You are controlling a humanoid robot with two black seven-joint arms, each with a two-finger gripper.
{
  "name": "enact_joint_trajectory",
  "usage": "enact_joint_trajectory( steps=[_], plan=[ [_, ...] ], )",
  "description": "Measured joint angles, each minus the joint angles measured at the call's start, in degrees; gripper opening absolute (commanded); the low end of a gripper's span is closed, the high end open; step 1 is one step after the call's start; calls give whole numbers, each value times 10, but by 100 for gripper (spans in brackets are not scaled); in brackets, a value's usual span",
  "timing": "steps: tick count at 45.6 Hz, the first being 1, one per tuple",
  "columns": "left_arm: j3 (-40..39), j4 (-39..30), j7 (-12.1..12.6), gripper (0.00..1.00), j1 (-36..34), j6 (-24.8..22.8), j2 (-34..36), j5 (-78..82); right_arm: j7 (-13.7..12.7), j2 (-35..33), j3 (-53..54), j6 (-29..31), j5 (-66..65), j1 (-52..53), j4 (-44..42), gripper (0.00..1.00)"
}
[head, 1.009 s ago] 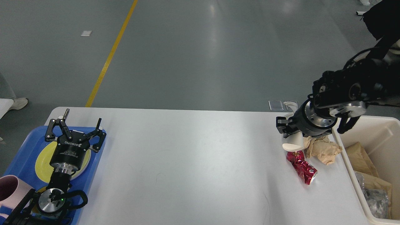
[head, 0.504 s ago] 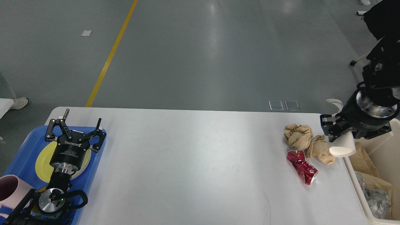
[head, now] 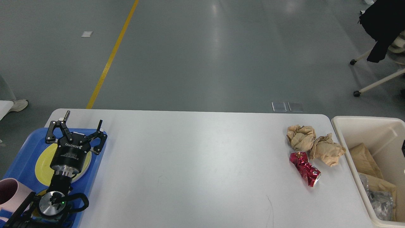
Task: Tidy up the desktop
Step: 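Drop the paper cup into the white bin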
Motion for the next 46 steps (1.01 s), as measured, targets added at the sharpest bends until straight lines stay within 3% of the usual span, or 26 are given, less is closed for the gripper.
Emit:
enact_joint_trajectory(
  steps=[10, 20, 36, 39, 41, 43, 46],
  plan=[
    [0, 0, 0, 97, 0, 0, 0, 0, 0, 40, 202, -43, -1, -308, -240, 0],
    [0, 0, 0, 97, -1, 0, 0, 0, -1, 165, 243, -100, 5, -504, -453, 0],
    [0, 0, 0, 97, 0, 0, 0, 0, -3, 201, 249, -136, 11, -559, -499, 1],
    [0, 0, 0, 97, 0, 0, 0, 0, -3, 201, 249, -136, 10, -560, -497, 57],
    [0, 0, 0, 97, 0, 0, 0, 0, -3, 200, 248, -137, 10, -561, -496, 88],
    [0, 0, 0, 97, 0, 0, 0, 0, -3, 198, 248, -141, 10, -562, -497, 97],
    [0, 0, 0, 97, 0, 0, 0, 0, -2, 196, 249, -156, 10, -562, -498, 100]
  ],
)
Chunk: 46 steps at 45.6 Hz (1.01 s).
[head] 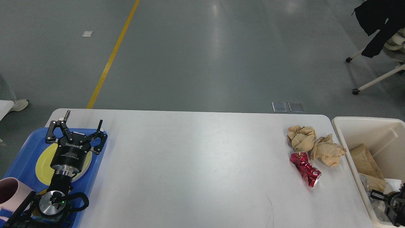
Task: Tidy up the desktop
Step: 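Drop the paper cup into the white bin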
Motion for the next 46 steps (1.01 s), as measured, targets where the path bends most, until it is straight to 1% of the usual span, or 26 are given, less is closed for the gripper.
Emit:
enact_joint_trajectory(
  steps=[4, 8, 28, 33, 38, 42, 46],
  plan=[
    [0, 0, 0, 97, 0, 0, 0, 1, 1, 0, 1, -18, 0, -1, 0, 100],
    [0, 0, 0, 97, 0, 0, 0, 1, 1, 0, 1, -23, 0, -1, 1, 100],
    [0, 0, 0, 97, 0, 0, 0, 0, 1, -4, 1, -25, -1, -3, 2, 100],
    [0, 0, 0, 97, 0, 0, 0, 0, 1, -14, 1, -25, -1, 4, 12, 100],
    [0, 0, 0, 97, 0, 0, 0, 0, 2, -52, 0, -20, -6, 56, 61, 100],
    [0, 0, 0, 97, 0, 0, 0, 0, 0, -109, -14, -7, -30, 145, 154, 100],
    [0, 0, 0, 97, 0, 0, 0, 0, -2, -145, -54, 9, -87, 254, 258, 100]
  ],
)
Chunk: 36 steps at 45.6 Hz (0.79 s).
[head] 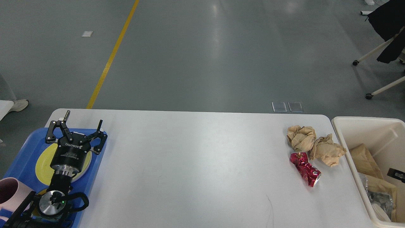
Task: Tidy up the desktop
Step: 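Drop the paper cup into the white bin, then reach the right gripper down to the crumpled brown paper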
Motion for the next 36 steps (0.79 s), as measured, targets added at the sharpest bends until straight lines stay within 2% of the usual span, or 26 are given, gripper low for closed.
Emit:
enact_joint_trajectory(
  steps=[6, 10, 16, 21, 24, 29, 36],
  plan=[
    [0, 0, 0, 97, 0, 0, 0, 0, -1, -18, -116, 45, -49, 195, 162, 100],
    [0, 0, 0, 97, 0, -1, 0, 0, -2, 3, -208, 108, -53, 339, 253, 100],
    [0, 0, 0, 97, 0, -2, 0, 0, -2, 85, -283, 248, -53, 499, 314, 100],
    [0, 0, 0, 97, 1, -2, 0, 0, -1, 142, -290, 380, -52, 606, 344, 100],
    [0, 0, 0, 97, 1, -1, 0, 0, 0, 160, -278, 427, -50, 658, 379, 100],
    [0, 0, 0, 97, 1, 0, 0, 0, 1, 167, -247, 454, -49, 742, 474, 100],
    [0, 0, 0, 97, 1, 1, 0, 0, 6, 168, -221, 440, -29, 821, 580, 100]
  ],
)
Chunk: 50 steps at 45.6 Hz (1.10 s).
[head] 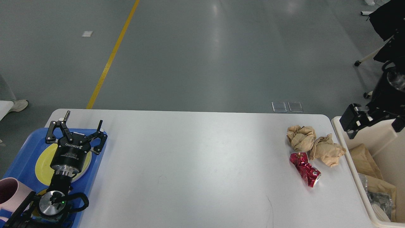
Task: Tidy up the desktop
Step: 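Reach the right gripper down to the crumpled brown paper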
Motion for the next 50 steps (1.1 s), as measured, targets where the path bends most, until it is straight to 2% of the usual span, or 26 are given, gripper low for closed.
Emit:
enact_joint_trajectory(
  steps=[8, 20, 28, 35, 39, 45, 47, 50],
  plan=[
    [0, 0, 0, 97, 0, 1, 0, 0, 2, 3, 8, -49, 25, 15, 32, 100],
    [0, 0, 0, 97, 0, 1, 0, 0, 0, -5, 6, -71, 26, -10, 24, 100],
    [0, 0, 0, 97, 0, -1, 0, 0, -3, -34, 5, -176, 25, -103, -35, 100],
    [0, 0, 0, 97, 0, -1, 0, 0, -3, -50, 13, -272, 29, -218, -124, 100],
    [0, 0, 0, 97, 0, -2, 0, 0, -3, -48, 42, -309, 29, -319, -210, 100],
    [0, 0, 0, 97, 0, -2, 0, 0, -3, -45, 118, -326, 29, -475, -358, 100],
    [0, 0, 0, 97, 0, -2, 0, 0, -3, -40, 158, -329, 28, -551, -440, 100],
    [0, 0, 0, 97, 0, -2, 0, 0, -3, -28, 194, -331, 28, -615, -514, 100]
  ],
)
